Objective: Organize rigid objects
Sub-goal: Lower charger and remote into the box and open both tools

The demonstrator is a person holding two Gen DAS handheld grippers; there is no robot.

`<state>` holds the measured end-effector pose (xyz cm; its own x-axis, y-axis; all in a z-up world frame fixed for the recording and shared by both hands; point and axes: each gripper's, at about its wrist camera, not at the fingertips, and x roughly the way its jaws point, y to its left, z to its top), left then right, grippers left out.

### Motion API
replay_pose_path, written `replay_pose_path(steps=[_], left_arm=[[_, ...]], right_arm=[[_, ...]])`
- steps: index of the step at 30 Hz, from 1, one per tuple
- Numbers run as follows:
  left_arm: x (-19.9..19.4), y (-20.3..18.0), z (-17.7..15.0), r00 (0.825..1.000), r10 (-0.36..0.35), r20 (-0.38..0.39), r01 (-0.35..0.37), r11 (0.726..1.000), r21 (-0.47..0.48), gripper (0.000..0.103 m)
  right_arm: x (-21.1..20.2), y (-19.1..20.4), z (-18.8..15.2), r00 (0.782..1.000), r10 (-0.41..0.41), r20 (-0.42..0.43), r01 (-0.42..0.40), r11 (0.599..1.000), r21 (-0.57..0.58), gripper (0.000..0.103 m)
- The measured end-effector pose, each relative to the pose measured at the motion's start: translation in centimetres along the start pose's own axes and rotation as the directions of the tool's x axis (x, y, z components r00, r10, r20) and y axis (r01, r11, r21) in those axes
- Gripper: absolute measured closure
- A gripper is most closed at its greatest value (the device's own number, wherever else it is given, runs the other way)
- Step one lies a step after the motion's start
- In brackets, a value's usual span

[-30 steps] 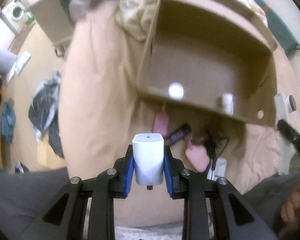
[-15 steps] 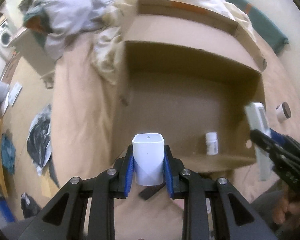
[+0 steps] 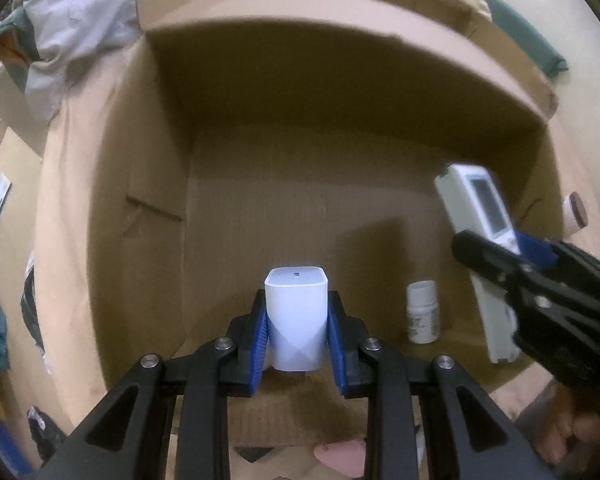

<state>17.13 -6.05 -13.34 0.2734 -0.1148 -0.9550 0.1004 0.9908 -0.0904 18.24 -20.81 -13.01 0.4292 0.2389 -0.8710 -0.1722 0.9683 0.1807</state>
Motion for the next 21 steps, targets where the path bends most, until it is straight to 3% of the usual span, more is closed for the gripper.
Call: replay_pose_path(steps=[21], left_arm=[[1.3, 0.0, -0.3, 0.995, 0.102, 0.012, -0.103, 0.994, 0.033, 0.079]], right_arm=[[1.5, 0.7, 0.4, 1.0, -0.002, -0.028, 0.002, 1.0, -0.008, 0.058]])
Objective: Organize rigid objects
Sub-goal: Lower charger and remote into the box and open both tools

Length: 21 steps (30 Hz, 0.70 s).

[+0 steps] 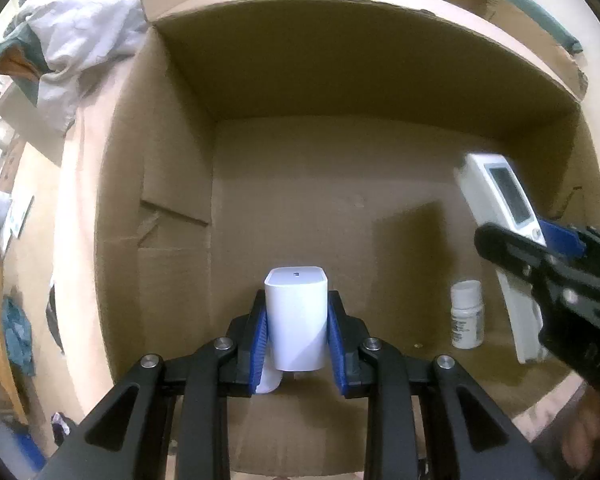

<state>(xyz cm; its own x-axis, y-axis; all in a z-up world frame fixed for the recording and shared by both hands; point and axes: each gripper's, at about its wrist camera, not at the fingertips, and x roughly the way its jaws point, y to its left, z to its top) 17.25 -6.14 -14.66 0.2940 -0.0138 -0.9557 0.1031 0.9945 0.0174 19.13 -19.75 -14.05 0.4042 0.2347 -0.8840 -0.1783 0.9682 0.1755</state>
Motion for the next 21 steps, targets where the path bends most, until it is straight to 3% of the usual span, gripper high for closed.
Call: replay_pose_path(steps=[8, 12, 16, 19, 21], left_arm=[[-0.3, -0.7, -0.3, 1.0, 0.022, 0.012, -0.022, 1.0, 0.02, 0.079], [-0.6, -0.9, -0.4, 1.0, 0.022, 0.013, -0.023, 0.999, 0.023, 0.076], [-1.0, -0.8, 0.0, 1.0, -0.02, 0.004, 0.02, 1.0, 0.018, 0.05], [-2.1, -1.5, -0.3, 1.0, -0.003, 0.017, 0.002, 0.999, 0.041, 0.013], [-3.0, -1.7, -0.6, 0.998, -0.005, 0.057, 0.002, 0.999, 0.049, 0.012]], right_arm=[[-0.1, -0.3, 0.3, 1.0, 0.013, 0.012, -0.014, 1.0, 0.02, 0.057], [-0.9, -0.6, 0.6, 0.998, 0.042, 0.042, -0.043, 0.998, 0.043, 0.045], [-1.6, -0.7, 1.0, 0.993, 0.095, 0.065, -0.099, 0.993, 0.062, 0.034], [-2.6, -0.7, 1.4, 0.988, 0.125, 0.094, -0.131, 0.99, 0.059, 0.032], [-3.3, -0.7, 1.5, 0.984, 0.128, 0.122, -0.136, 0.989, 0.061, 0.028]])
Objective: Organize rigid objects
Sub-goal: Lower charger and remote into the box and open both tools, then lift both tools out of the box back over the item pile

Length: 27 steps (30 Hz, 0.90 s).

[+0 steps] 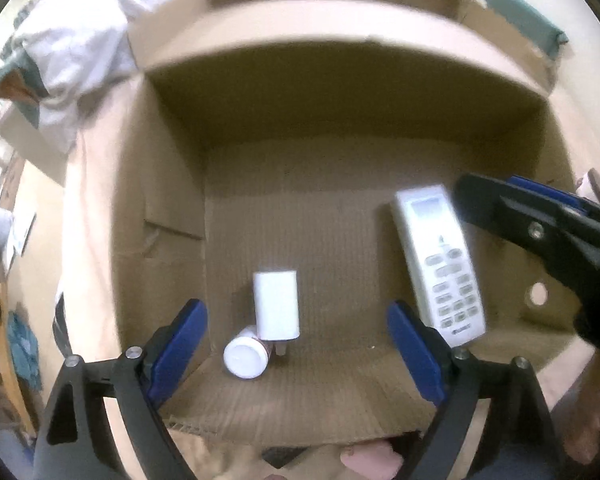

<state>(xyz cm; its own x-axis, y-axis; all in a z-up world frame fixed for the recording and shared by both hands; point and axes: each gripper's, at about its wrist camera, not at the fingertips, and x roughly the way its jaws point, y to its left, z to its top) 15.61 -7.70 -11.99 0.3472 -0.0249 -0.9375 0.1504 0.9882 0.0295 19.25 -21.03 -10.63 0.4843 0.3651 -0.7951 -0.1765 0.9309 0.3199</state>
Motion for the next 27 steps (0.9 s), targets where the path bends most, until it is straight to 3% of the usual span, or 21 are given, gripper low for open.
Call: replay_pose_path(steps=[3, 6, 19, 27], left_arm=[[-1.0, 0.2, 0.1, 1.0, -0.004, 0.021, 0.004, 1.0, -0.006, 0.012], [-1.5, 1.0, 0.4, 0.999, 0.004, 0.033, -0.003, 1.0, -0.026, 0.012], [-5.1, 3.2, 0.5, 0.997, 0.021, 0.078, -0.015, 0.997, -0.081, 0.012], [-9.1, 4.9, -1.7, 0.996, 0.009, 0.09, 0.003, 0.992, -0.123, 0.012]], right_arm=[[-0.6, -0.2, 0.2, 1.0, 0.015, 0.021, -0.015, 1.0, 0.02, 0.02], [-1.2, -0.2, 0.3, 0.998, 0.035, 0.044, -0.037, 0.999, 0.035, 0.0], [-4.1, -0.4, -0.1, 0.991, 0.004, 0.136, -0.013, 0.998, 0.063, 0.0], [-8.6, 1.2, -1.6, 0.968, 0.013, 0.253, -0.018, 1.0, 0.014, 0.0]])
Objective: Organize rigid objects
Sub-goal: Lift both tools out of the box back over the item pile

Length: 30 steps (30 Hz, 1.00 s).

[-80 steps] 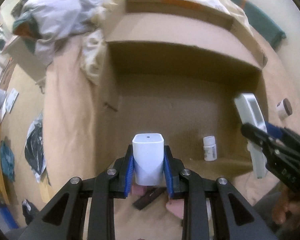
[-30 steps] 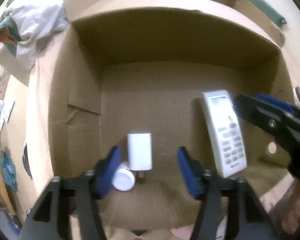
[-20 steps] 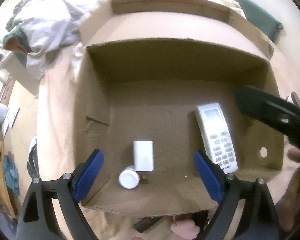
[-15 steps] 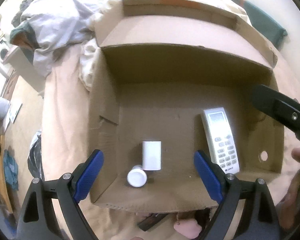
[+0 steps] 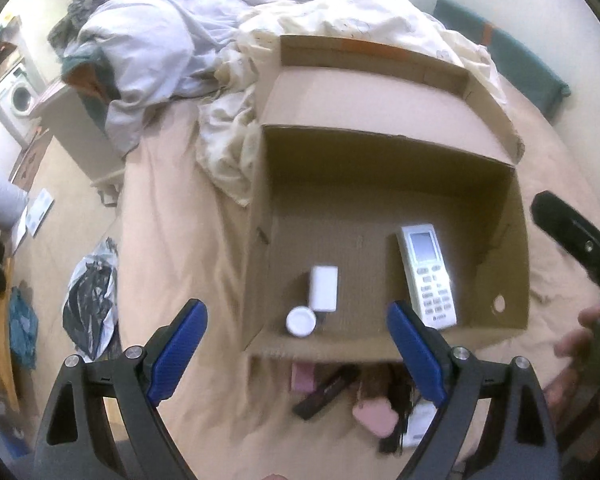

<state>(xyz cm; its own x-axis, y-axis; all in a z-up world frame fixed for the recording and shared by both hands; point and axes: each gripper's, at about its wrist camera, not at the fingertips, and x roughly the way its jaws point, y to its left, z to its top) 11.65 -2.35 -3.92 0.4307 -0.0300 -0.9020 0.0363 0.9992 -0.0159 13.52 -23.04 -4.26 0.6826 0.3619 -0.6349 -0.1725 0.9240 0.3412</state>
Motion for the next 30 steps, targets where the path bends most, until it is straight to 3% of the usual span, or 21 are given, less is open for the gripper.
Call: replay_pose_path(steps=[5, 11, 18, 21, 24, 30], left_arm=[[-2.2, 1.6, -1.3, 1.0, -0.003, 0.008, 0.003, 0.999, -0.04, 0.012], [-3.4, 2.8, -3.2, 1.0, 0.0, 0.012, 0.001, 0.998, -0.058, 0.012], [-1.2, 3.6, -5.8, 1.0, 0.025, -0.006, -0.026, 0.997, -0.079, 0.012], [0.3, 4.6, -6.9, 0.995, 0.092, -0.039, -0.096, 0.99, -0.102, 0.013], [0.5, 5.3, -7.0, 0.998, 0.033, -0.054, -0.04, 0.989, -0.139, 0.012], [0.7, 5.7, -6.8, 0.998, 0.038, -0.053, -0.046, 0.983, -0.178, 0.013]], right_arm=[[-3.0, 1.3, -1.0, 0.999, -0.004, 0.04, 0.006, 0.999, -0.041, 0.0], [-5.1, 1.4, -3.0, 1.0, -0.005, 0.002, 0.005, 0.999, -0.045, 0.0], [-4.2, 0.3, -6.5, 0.998, -0.013, -0.059, 0.011, 1.0, -0.021, 0.0], [-3.7, -0.2, -7.4, 0.996, -0.027, -0.087, 0.026, 1.0, -0.009, 0.0], [-3.8, -0.6, -7.5, 0.996, -0.044, -0.084, 0.043, 0.999, -0.012, 0.0], [-3.3, -1.4, -7.4, 0.99, -0.051, -0.132, 0.054, 0.998, 0.02, 0.0]])
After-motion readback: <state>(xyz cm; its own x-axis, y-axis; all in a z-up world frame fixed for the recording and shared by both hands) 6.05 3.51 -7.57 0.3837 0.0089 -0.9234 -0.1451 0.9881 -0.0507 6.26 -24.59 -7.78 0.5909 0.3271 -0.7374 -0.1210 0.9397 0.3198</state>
